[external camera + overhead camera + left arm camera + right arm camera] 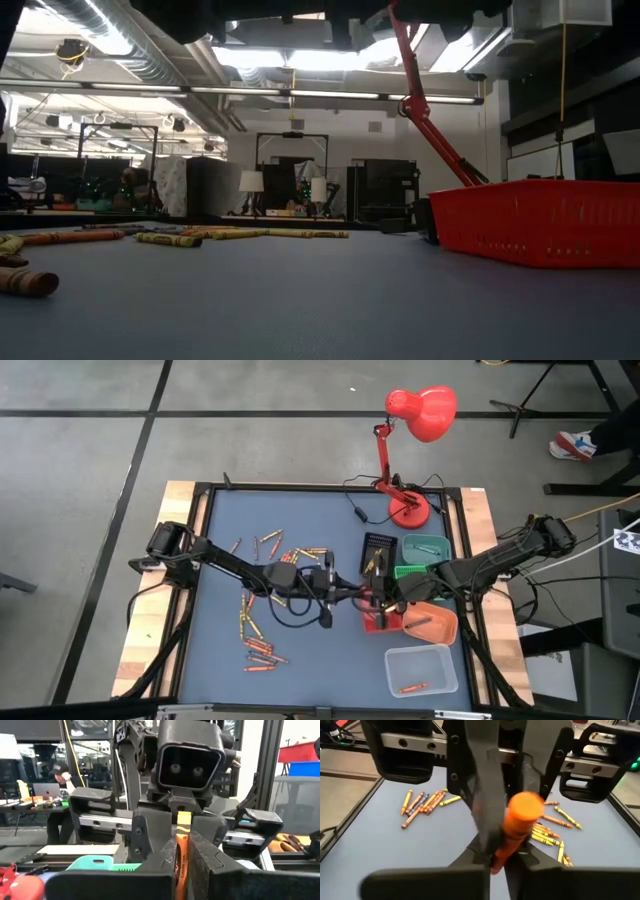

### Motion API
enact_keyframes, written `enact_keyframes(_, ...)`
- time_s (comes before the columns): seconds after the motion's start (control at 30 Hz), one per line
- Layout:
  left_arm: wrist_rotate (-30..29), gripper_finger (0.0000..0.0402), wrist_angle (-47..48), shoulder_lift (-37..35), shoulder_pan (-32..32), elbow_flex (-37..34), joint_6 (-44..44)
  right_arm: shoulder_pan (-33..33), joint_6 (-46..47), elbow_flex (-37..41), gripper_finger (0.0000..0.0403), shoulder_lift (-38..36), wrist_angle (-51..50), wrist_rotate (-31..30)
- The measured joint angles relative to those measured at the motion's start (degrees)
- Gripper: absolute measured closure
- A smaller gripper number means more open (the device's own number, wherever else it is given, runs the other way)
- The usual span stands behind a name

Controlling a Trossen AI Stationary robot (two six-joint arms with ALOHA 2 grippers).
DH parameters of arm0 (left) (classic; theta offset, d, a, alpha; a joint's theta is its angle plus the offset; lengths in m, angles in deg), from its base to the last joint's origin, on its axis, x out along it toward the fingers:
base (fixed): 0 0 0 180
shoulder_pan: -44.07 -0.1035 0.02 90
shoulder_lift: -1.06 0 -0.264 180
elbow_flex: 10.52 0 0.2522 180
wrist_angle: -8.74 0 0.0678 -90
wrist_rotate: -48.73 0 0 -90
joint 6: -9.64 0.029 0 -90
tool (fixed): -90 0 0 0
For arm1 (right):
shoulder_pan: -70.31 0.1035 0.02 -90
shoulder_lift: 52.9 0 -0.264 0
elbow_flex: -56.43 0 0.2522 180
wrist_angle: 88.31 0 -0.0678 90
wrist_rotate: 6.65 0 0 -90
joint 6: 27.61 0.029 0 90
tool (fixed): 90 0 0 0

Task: Sort crayons
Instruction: Put the orange crayon into the transparent bin

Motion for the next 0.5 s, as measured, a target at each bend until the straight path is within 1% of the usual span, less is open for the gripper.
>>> enact_keyframes(0.1, 0.1, 0.0387, 0.6, 0.0, 0.0, 0.0, 0.0, 0.0, 0.2, 0.0, 0.0386, 0.0, -0.1, 0.2)
enact_keyframes(0.2, 0.0, 0.0371, 0.8, 0.0, 0.1, 0.0, -0.3, 0.0, 2.7, 0.0, 0.0365, 0.0, -0.3, 2.2)
enact_keyframes(0.27, 0.0, 0.0355, 1.1, 0.0, 0.3, 0.0, -0.3, 0.0, 4.3, 0.0, 0.0360, 0.0, -1.1, 4.2)
enact_keyframes(0.4, -0.1, 0.0323, 2.3, 0.0, 0.9, 0.0, -0.4, 0.0, 7.4, 0.0, 0.0378, 0.0, -4.9, 8.4)
enact_keyframes(0.5, -0.2, 0.0308, 4.5, 0.0, 1.5, 0.0, -0.4, 0.0, 11.1, 0.0, 0.0390, 0.0, -9.3, 13.7)
